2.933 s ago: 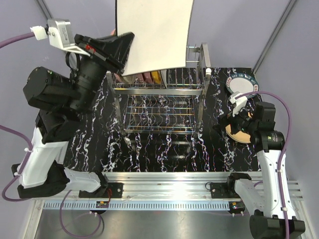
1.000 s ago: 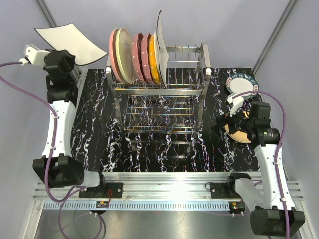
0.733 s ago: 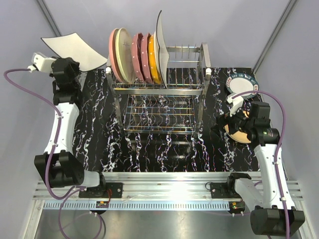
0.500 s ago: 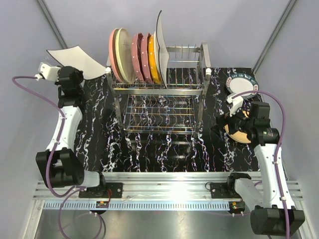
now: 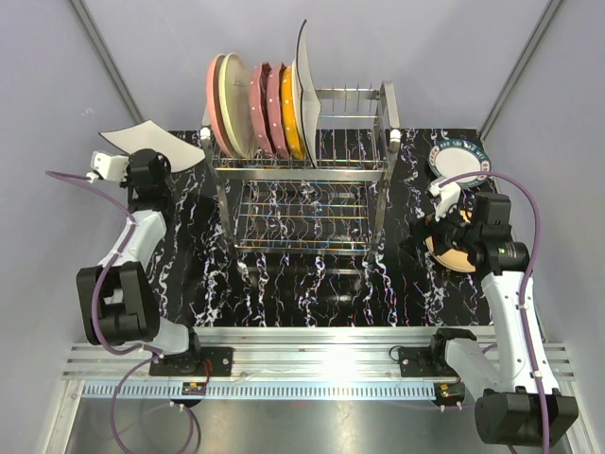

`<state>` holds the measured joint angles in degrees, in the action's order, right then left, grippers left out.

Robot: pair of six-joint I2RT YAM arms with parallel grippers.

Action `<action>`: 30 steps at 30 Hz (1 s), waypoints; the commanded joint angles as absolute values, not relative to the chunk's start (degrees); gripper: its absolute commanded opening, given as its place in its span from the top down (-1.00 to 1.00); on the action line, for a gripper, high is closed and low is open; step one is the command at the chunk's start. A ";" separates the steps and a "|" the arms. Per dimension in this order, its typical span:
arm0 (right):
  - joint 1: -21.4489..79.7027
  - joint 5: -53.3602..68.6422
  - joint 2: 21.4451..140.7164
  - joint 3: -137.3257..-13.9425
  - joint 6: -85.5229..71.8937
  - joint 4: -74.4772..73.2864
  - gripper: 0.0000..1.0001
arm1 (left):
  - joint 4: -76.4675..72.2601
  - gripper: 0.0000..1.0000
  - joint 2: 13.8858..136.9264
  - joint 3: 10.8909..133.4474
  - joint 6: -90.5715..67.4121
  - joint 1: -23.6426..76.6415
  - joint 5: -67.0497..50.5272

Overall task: Unload the plates from the dish rack
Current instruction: Place the plate on the table

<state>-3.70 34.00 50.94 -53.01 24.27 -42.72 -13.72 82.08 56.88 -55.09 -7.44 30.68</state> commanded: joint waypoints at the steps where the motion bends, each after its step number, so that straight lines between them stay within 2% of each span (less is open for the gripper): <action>1: -3.87 34.01 51.24 -53.09 24.96 -41.57 -0.99 | -34.10 1.00 81.73 57.57 -61.60 -7.56 34.01; 30: -3.87 34.10 52.47 -53.00 25.31 -41.57 -1.00 | -45.17 1.00 98.52 46.50 -75.32 -7.65 29.62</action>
